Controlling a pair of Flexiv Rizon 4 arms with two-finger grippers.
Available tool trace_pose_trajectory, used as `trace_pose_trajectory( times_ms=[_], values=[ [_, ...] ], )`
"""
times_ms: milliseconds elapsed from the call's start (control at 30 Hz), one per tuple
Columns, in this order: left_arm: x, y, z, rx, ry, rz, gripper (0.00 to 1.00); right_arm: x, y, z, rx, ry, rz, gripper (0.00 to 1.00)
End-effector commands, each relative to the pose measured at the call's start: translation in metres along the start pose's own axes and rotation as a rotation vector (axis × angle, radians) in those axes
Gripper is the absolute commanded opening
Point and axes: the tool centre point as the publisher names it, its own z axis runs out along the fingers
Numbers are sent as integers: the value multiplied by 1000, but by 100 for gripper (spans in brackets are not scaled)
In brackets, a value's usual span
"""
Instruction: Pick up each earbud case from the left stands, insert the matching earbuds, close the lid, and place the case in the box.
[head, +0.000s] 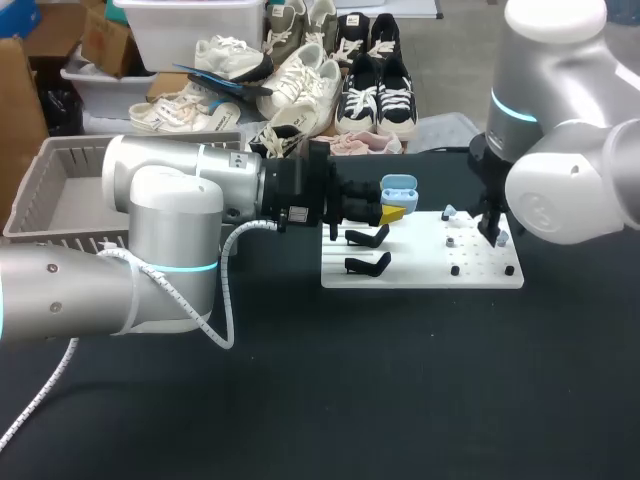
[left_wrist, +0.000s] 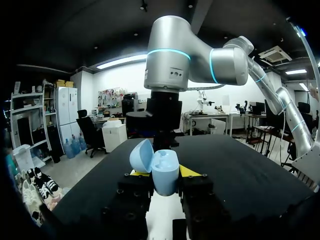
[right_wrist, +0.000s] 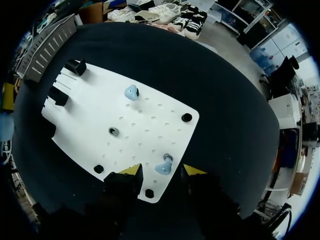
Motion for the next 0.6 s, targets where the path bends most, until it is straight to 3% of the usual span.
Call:
trace_pose_trajectory(
  times_ms=[33, 600],
  values=[
    [0, -1, 0, -5, -2, 1, 0, 1, 0, 2, 5, 3, 5, 47],
    [0, -1, 0, -5, -2, 1, 0, 3, 0, 12, -9, 12, 11, 40]
  ],
)
